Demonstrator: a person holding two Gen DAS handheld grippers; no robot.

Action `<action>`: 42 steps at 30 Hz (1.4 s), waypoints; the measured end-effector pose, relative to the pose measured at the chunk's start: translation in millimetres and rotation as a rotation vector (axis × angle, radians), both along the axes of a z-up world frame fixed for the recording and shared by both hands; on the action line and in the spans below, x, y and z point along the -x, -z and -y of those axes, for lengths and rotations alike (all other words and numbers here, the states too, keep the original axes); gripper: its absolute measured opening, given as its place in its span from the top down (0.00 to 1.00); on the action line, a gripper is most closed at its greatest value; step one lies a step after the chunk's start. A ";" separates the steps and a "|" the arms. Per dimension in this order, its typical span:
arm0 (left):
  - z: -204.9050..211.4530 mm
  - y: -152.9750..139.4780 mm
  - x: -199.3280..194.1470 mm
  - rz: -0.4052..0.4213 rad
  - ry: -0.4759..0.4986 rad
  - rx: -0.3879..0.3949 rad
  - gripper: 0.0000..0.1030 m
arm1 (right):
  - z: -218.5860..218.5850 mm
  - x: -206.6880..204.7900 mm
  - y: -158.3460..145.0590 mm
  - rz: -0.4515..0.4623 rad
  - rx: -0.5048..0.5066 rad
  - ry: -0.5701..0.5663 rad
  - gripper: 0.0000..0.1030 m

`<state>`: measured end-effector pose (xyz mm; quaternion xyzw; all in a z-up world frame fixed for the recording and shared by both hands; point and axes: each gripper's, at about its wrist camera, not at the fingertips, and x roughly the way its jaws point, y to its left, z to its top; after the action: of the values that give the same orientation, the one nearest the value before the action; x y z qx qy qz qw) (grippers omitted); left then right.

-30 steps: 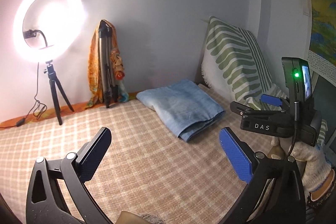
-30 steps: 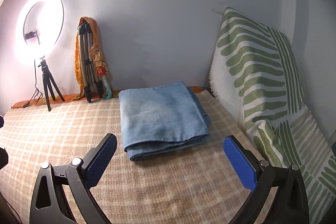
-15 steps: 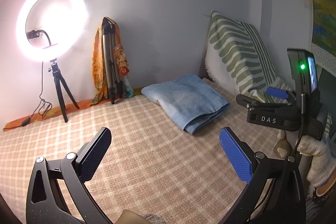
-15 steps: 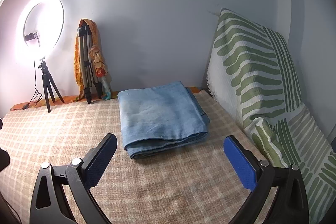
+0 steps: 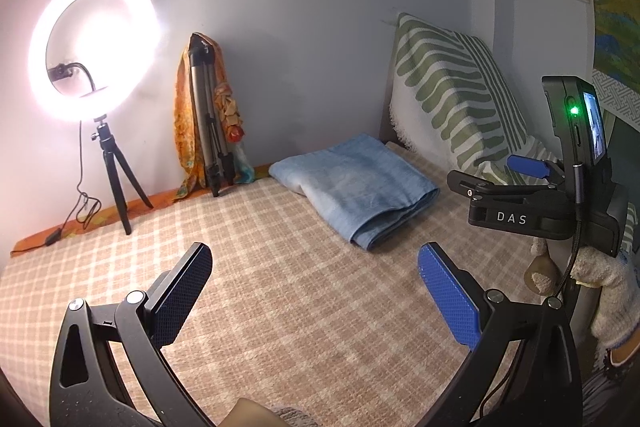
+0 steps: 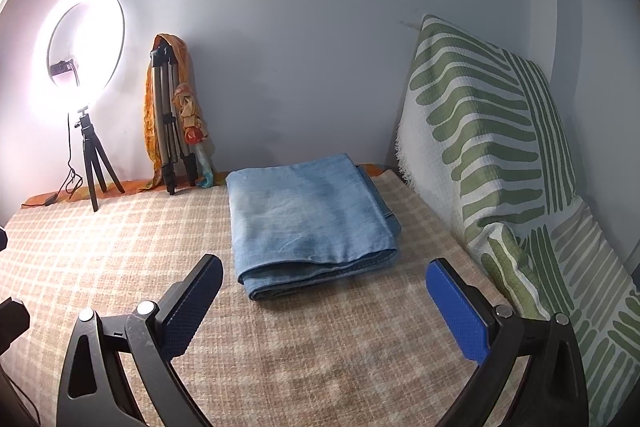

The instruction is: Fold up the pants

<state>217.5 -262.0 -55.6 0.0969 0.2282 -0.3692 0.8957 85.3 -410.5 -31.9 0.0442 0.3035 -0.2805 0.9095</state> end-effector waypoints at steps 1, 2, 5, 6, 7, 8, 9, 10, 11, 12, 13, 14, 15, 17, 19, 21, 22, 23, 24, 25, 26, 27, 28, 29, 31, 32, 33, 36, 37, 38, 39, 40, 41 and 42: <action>-0.1 0.0 -0.3 0.001 0.001 0.000 0.01 | 0.5 -0.1 -0.1 0.001 -0.001 0.000 0.00; -0.1 0.0 -0.5 0.001 0.002 0.000 0.01 | 0.4 0.0 0.0 0.002 -0.001 0.001 0.00; 0.1 -0.1 -0.6 0.001 0.002 -0.001 0.01 | 0.6 -0.2 0.3 -0.001 -0.002 -0.001 0.00; 0.1 -0.1 -0.5 0.001 0.001 0.000 0.01 | 0.7 -0.8 0.7 -0.003 -0.003 -0.002 0.00; 0.1 0.0 -0.5 0.000 0.001 0.001 0.01 | 0.8 -0.8 0.9 -0.002 -0.006 -0.003 0.00; 0.0 0.1 -0.6 0.000 0.001 0.002 0.01 | 0.6 -0.8 1.2 -0.002 -0.007 -0.003 0.00; 0.1 0.0 -0.5 -0.001 -0.001 0.002 0.01 | 0.3 -0.8 1.3 -0.003 -0.007 -0.003 0.00; 0.1 -0.2 -0.7 -0.004 -0.003 0.002 0.01 | 0.1 -0.9 1.3 -0.002 -0.007 -0.003 0.00; 0.1 -0.1 -0.9 -0.006 -0.001 0.002 0.01 | -0.1 -0.5 1.3 -0.001 -0.007 -0.003 0.00; 0.1 -0.1 -0.8 -0.008 0.000 0.003 0.01 | 0.0 -0.8 1.3 -0.001 -0.008 -0.003 0.00; 0.1 0.0 -1.1 -0.012 0.000 0.003 0.01 | -0.1 -0.9 1.5 -0.001 -0.009 -0.004 0.00; 0.3 0.3 -0.8 -0.012 0.000 0.001 0.01 | -0.1 -1.2 1.9 -0.001 -0.010 -0.005 0.00; 0.7 0.2 -0.5 -0.012 0.001 -0.001 0.01 | -0.4 -1.7 2.1 -0.001 -0.010 -0.007 0.00; 0.7 -0.1 0.6 -0.008 0.000 -0.001 0.01 | -1.2 -2.8 2.7 -0.004 -0.007 -0.009 0.00; 0.4 -0.4 1.0 -0.011 0.000 0.000 0.01 | -2.1 -3.4 3.2 -0.007 -0.007 -0.013 0.00; -0.1 -1.0 0.5 -0.017 0.000 0.003 0.01 | -3.0 -3.2 3.2 -0.007 -0.007 -0.013 0.00; -0.4 -1.0 0.4 -0.019 0.002 0.004 0.01 | -3.1 -3.1 3.0 -0.006 -0.008 -0.013 0.00; -0.2 -1.3 0.5 -0.019 0.003 0.004 0.01 | -3.0 -2.9 2.9 -0.006 -0.008 -0.013 0.00; -0.2 -1.4 0.9 -0.019 0.003 0.004 0.01 | -3.1 -2.8 3.0 -0.005 -0.009 -0.013 0.00; -0.2 -1.6 1.3 -0.017 0.005 0.004 0.01 | -3.2 -2.8 3.0 -0.004 -0.010 -0.013 0.00; 0.0 -1.7 1.7 -0.016 0.006 0.003 0.01 | -2.9 -3.0 2.9 -0.006 -0.009 -0.014 0.00; 0.0 -1.6 2.1 -0.015 0.007 0.002 0.01 | -3.1 -3.2 3.1 -0.004 -0.010 -0.014 0.00; 0.3 -1.6 2.7 -0.014 0.009 0.000 0.01 | -2.9 -3.0 2.9 -0.005 -0.009 -0.014 0.00; 0.5 -1.5 3.6 -0.013 0.009 -0.001 0.01 | -2.8 -3.0 2.8 -0.006 -0.008 -0.014 0.00; 0.3 -1.4 3.5 -0.014 0.011 -0.002 0.01 | -3.0 -3.2 2.9 -0.005 -0.009 -0.015 0.00; 0.1 -1.6 3.1 -0.014 0.011 -0.002 0.01 | -2.8 -3.0 2.7 -0.006 -0.009 -0.015 0.00; 0.0 -1.8 3.1 -0.014 0.010 -0.002 0.01 | -3.1 -3.6 2.7 -0.007 -0.008 -0.016 0.00; -0.6 -1.9 2.6 -0.013 0.009 -0.001 0.01 | -4.7 -3.5 2.6 -0.008 -0.008 -0.017 0.00; -0.8 -2.0 2.6 -0.014 0.008 0.000 0.01 | -5.2 -4.2 2.8 -0.009 -0.008 -0.019 0.00; -0.7 -1.9 2.5 -0.014 0.008 0.000 0.01 | -5.8 -4.9 3.0 -0.010 -0.007 -0.020 0.00; -0.8 -2.0 2.6 -0.013 0.006 -0.001 0.01 | -6.7 -5.3 2.8 -0.011 -0.006 -0.021 0.00; -0.8 -1.8 2.3 -0.011 0.003 -0.001 0.01 | -7.4 -6.0 2.9 -0.012 -0.006 -0.023 0.00; -0.9 -1.8 2.6 -0.008 0.004 0.000 0.01 | -8.2 -6.3 2.9 -0.013 -0.007 -0.024 0.00; -0.9 -1.9 2.1 -0.008 0.006 -0.001 0.01 | -8.8 -6.1 3.0 -0.013 -0.006 -0.024 0.00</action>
<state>215.4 -261.1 -53.7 0.0967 0.2317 -0.3721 0.8936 91.4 -401.7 -34.9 0.0416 0.3107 -0.2688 0.9107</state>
